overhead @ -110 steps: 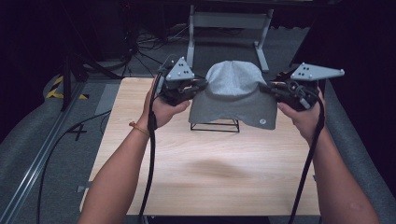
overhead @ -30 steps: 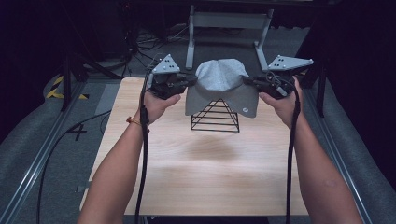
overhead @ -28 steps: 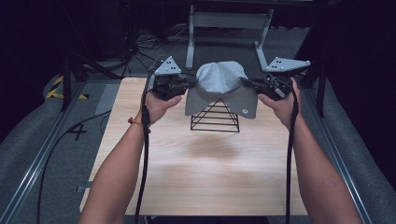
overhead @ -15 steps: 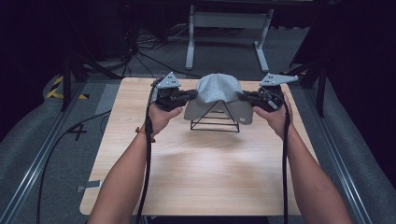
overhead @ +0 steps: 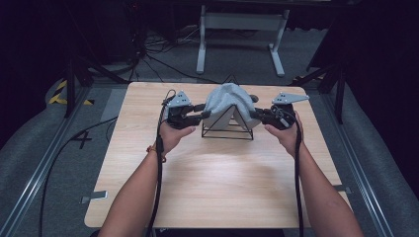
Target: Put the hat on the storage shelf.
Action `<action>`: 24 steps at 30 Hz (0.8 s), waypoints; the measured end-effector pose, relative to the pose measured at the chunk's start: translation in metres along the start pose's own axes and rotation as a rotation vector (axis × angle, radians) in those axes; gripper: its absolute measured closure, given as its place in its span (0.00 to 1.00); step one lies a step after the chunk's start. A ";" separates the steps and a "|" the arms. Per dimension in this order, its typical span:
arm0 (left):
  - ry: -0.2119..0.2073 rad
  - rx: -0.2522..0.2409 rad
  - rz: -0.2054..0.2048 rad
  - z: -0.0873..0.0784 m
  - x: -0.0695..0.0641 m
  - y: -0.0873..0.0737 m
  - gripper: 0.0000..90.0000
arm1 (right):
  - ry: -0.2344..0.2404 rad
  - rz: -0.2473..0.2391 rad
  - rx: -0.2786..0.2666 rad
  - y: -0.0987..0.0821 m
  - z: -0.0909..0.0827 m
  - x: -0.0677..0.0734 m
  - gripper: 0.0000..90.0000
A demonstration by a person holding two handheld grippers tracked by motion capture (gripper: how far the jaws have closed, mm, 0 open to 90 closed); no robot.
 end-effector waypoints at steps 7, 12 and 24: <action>-0.032 0.056 -0.016 0.010 -0.003 -0.012 0.53 | 0.019 0.064 0.029 -0.021 0.002 -0.004 0.56; -0.034 0.104 0.010 0.021 -0.006 -0.016 0.70 | 0.025 0.092 0.096 -0.038 0.013 -0.005 0.68; 0.106 0.281 0.107 0.032 0.009 -0.032 0.96 | -0.031 0.025 0.099 -0.043 0.016 -0.008 0.96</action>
Point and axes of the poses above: each handheld gripper's, and its own axes: z roughly forward along the jaws, y roughly out of its top, x roughly to its left, the point moved 6 cm from there along z, roughly forward along the jaws, and after that the axes turned 3 degrees about -y, right-handed, at the moved point
